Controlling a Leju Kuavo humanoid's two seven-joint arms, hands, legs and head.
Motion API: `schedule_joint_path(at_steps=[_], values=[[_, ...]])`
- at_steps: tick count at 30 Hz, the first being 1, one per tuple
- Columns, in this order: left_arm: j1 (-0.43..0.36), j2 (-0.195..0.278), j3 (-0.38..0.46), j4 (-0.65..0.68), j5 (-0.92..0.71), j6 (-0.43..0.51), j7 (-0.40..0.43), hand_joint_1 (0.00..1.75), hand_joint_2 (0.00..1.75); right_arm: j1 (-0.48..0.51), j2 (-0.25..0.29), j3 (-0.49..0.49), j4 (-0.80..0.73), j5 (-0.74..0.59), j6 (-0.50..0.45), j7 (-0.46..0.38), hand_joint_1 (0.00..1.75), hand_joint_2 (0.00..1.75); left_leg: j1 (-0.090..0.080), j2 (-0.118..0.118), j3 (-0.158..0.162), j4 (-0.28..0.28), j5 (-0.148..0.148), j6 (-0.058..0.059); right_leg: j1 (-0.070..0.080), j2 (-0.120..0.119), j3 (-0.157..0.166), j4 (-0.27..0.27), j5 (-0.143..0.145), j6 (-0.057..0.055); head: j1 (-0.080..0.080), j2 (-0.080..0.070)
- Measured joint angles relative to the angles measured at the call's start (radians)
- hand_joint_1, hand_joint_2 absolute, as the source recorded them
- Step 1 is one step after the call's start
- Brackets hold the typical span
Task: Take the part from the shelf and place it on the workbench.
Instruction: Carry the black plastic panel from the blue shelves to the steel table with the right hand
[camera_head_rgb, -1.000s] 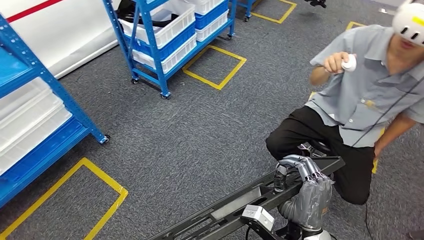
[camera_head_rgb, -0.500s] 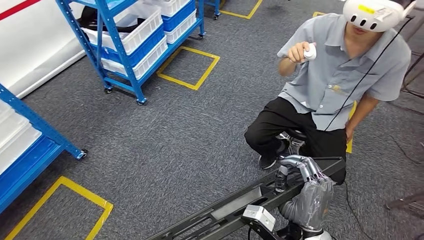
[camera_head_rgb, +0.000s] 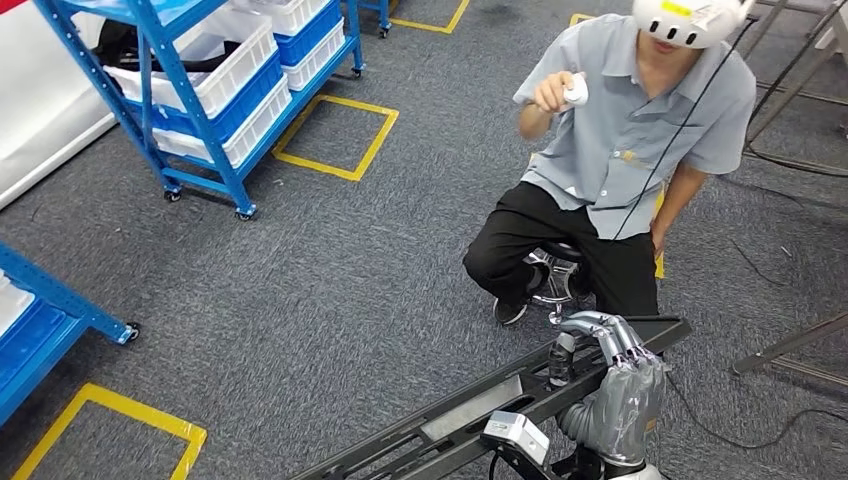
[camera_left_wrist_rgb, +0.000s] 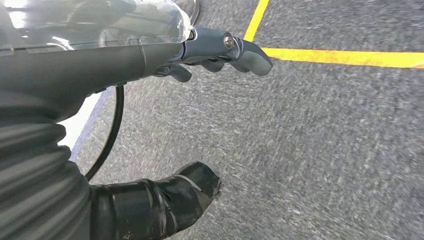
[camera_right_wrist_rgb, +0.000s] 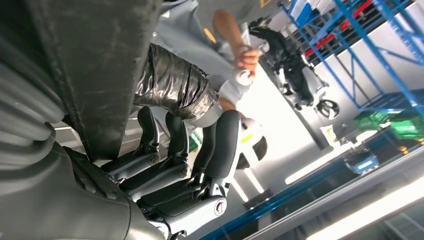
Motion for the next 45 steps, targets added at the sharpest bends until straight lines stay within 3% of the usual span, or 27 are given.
schedule_joint_path(at_steps=[1,3,5,7,8,10,11,13,15,16,18,20,23,25,26,27,29,30,32,34,36,38,40,41,42,43,45], values=[[0.0,-0.001,0.001,0.0,0.0,0.0,0.0,0.0,1.75,0.0,0.0,0.0,0.0,0.0,0.0,0.0,1.75,1.75,-0.001,0.008,0.001,-0.001,-0.001,-0.004,0.005,-0.006,0.004,-0.013,-0.003,-0.004,0.0,0.0],[-0.002,-0.002,0.003,0.0,0.0,0.0,0.0,0.0,1.75,0.001,0.0,0.0,-0.001,0.0,0.0,0.0,1.75,1.75,-0.003,0.02,0.003,-0.003,-0.005,-0.012,0.004,0.011,0.003,-0.021,0.002,-0.012,-0.001,0.0],[-0.004,-0.002,0.004,0.0,0.0,0.0,-0.001,0.0,1.75,0.001,0.001,0.0,-0.001,0.0,0.0,0.001,1.75,1.75,-0.001,-0.006,-0.005,0.027,-0.031,-0.021,-0.003,0.028,0.009,-0.033,0.008,-0.022,-0.001,0.0],[-0.003,-0.002,0.007,0.0,0.0,0.0,-0.002,0.0,1.75,-0.001,0.002,0.0,-0.002,0.0,0.0,0.002,1.75,1.75,0.002,-0.044,-0.052,0.134,-0.091,-0.026,-0.006,0.043,0.013,-0.038,0.011,-0.029,-0.002,0.0],[-0.003,-0.003,0.008,0.0,0.0,0.001,-0.003,0.0,1.75,-0.001,0.003,0.0,-0.002,0.0,0.0,0.002,1.75,1.75,0.003,-0.051,-0.085,0.202,-0.119,-0.028,-0.006,0.052,0.012,-0.037,0.011,-0.03,-0.002,0.0],[-0.001,-0.003,0.009,0.0,0.0,0.001,-0.003,0.0,1.75,0.0,0.003,0.0,-0.001,-0.001,0.0,0.003,1.75,1.75,0.005,-0.053,-0.128,0.278,-0.13,-0.031,-0.006,0.072,0.011,-0.033,0.01,-0.031,-0.002,0.0],[-0.001,-0.003,0.009,0.0,0.0,0.001,-0.003,0.0,1.75,0.0,0.003,0.0,-0.001,-0.002,0.0,0.004,1.75,1.75,0.007,-0.054,-0.125,0.261,-0.105,-0.032,-0.007,0.084,0.011,-0.03,0.009,-0.03,-0.003,0.0],[-0.001,-0.002,0.009,0.0,0.001,0.001,-0.002,0.0,1.75,0.0,0.003,0.0,0.0,-0.004,0.0,0.005,1.75,1.75,0.011,-0.069,-0.075,0.139,-0.03,-0.034,-0.01,0.106,0.011,-0.023,0.006,-0.025,-0.003,0.0],[-0.001,-0.001,0.01,0.0,0.002,0.001,-0.001,0.0,1.75,-0.001,0.003,0.0,-0.001,-0.005,0.0,0.005,1.75,1.75,0.013,-0.096,-0.033,0.037,0.009,-0.03,-0.011,0.122,0.005,-0.011,0.002,-0.015,-0.003,0.0],[-0.002,-0.001,0.01,0.0,0.002,0.001,0.0,0.0,1.75,-0.001,0.003,0.0,-0.001,-0.005,0.0,0.005,1.75,1.75,0.012,-0.104,-0.026,0.021,0.009,-0.027,-0.011,0.128,0.001,-0.008,0.002,-0.01,-0.003,0.0],[-0.007,-0.001,0.01,0.0,0.001,0.002,0.001,0.0,1.75,0.002,0.003,-0.001,-0.001,-0.005,0.0,0.004,1.75,1.75,0.009,-0.098,-0.025,0.016,0.012,-0.015,-0.013,0.138,-0.004,-0.009,0.005,0.001,-0.003,0.0],[-0.008,-0.003,0.01,0.0,0.001,0.002,0.002,0.0,1.75,0.005,0.003,-0.001,-0.002,-0.005,0.0,0.003,1.75,1.75,0.01,-0.083,-0.024,0.01,0.019,-0.002,-0.013,0.125,-0.013,0.01,-0.01,0.009,-0.002,0.0],[-0.004,-0.004,0.01,0.0,0.001,0.003,0.004,0.0,1.75,0.007,0.003,-0.001,-0.004,-0.005,0.0,0.002,1.75,1.75,0.007,-0.058,-0.025,0.006,0.021,0.01,-0.013,0.078,-0.084,0.169,-0.098,0.019,-0.001,0.0],[-0.003,-0.004,0.01,0.0,0.0,0.003,0.005,0.0,1.75,0.009,0.003,-0.001,-0.004,-0.006,0.0,0.002,1.75,1.75,0.004,-0.04,-0.026,0.006,0.02,0.012,-0.015,0.069,-0.127,0.262,-0.128,0.022,-0.001,0.0],[-0.003,-0.004,0.01,0.0,0.0,0.003,0.005,0.0,1.75,0.01,0.003,-0.001,-0.004,-0.007,0.0,0.002,1.75,1.75,0.004,-0.032,-0.026,0.006,0.019,0.013,-0.015,0.067,-0.123,0.255,-0.114,0.021,-0.001,0.0],[-0.003,-0.004,0.01,0.0,-0.001,0.003,0.005,0.0,1.75,0.01,0.003,-0.002,-0.004,-0.008,0.0,0.002,1.75,1.75,0.003,-0.024,-0.024,0.006,0.018,0.013,-0.014,0.064,-0.1,0.212,-0.084,0.019,-0.001,0.0],[-0.004,-0.005,0.01,0.0,-0.002,0.003,0.006,0.0,1.75,0.01,0.003,-0.002,-0.004,-0.009,0.0,0.001,1.75,1.75,0.001,-0.009,-0.019,0.007,0.013,0.009,-0.006,0.032,-0.028,0.073,-0.023,0.006,-0.001,0.0],[-0.004,-0.005,0.01,0.0,-0.002,0.003,0.006,0.0,1.75,0.01,0.003,-0.002,-0.005,-0.009,0.0,0.001,1.75,1.75,0.0,-0.003,-0.018,0.007,0.011,0.005,0.0,0.015,-0.004,0.022,-0.008,0.0,-0.001,0.0],[-0.004,-0.005,0.01,0.0,-0.003,0.003,0.007,0.0,1.75,0.01,0.003,-0.003,-0.005,-0.011,0.0,0.001,1.75,1.75,-0.003,0.013,-0.017,0.007,0.009,-0.003,0.012,0.001,0.009,-0.014,-0.008,-0.009,-0.002,0.0],[-0.006,-0.005,0.01,0.0,-0.003,0.003,0.008,0.0,1.75,0.013,0.003,-0.003,-0.006,-0.011,0.0,0.0,1.75,1.75,-0.003,0.023,-0.014,0.008,0.004,-0.011,0.008,0.019,0.01,-0.024,-0.002,-0.017,-0.002,0.0],[-0.006,-0.004,0.01,0.0,-0.003,0.003,0.007,0.0,1.75,0.013,0.003,-0.004,-0.009,-0.01,-0.001,0.0,1.75,1.75,-0.001,-0.004,-0.031,0.054,-0.03,-0.019,0.0,0.034,0.018,-0.038,0.006,-0.029,-0.003,0.0],[-0.005,-0.005,0.01,0.0,-0.003,0.002,0.006,0.0,1.75,0.013,0.003,-0.004,-0.01,-0.008,-0.001,0.001,1.75,1.75,0.002,-0.043,-0.087,0.173,-0.091,-0.025,-0.004,0.05,0.021,-0.043,0.009,-0.036,-0.005,0.0],[-0.004,-0.005,0.01,0.0,-0.002,0.001,0.006,0.0,1.75,0.014,0.003,-0.005,-0.01,-0.006,-0.001,0.002,1.75,1.75,0.006,-0.053,-0.14,0.275,-0.121,-0.031,-0.004,0.07,0.02,-0.04,0.008,-0.038,-0.006,0.0],[-0.003,-0.005,0.01,0.0,-0.002,0.001,0.006,0.0,1.75,0.015,0.003,-0.005,-0.01,-0.006,-0.001,0.002,1.75,1.75,0.008,-0.054,-0.144,0.278,-0.107,-0.034,-0.005,0.081,0.02,-0.037,0.007,-0.037,-0.006,0.0],[-0.002,-0.004,0.01,0.0,-0.002,0.001,0.006,0.0,1.75,0.015,0.003,-0.005,-0.01,-0.006,-0.001,0.002,1.75,1.75,0.01,-0.055,-0.13,0.242,-0.075,-0.035,-0.007,0.093,0.02,-0.033,0.005,-0.035,-0.006,0.0],[-0.001,-0.004,0.01,0.0,-0.002,0.002,0.006,0.0,1.75,0.015,0.003,-0.005,-0.01,-0.006,-0.001,0.002,1.75,1.75,0.013,-0.061,-0.103,0.178,-0.035,-0.037,-0.009,0.105,0.02,-0.028,0.002,-0.031,-0.006,0.0],[-0.001,-0.003,0.01,0.0,0.0,0.002,0.005,0.0,1.75,0.015,0.003,-0.006,-0.01,-0.005,-0.001,0.002,1.75,1.75,0.017,-0.09,-0.053,0.062,0.012,-0.037,-0.01,0.123,0.013,-0.014,-0.004,-0.02,-0.006,0.0]])
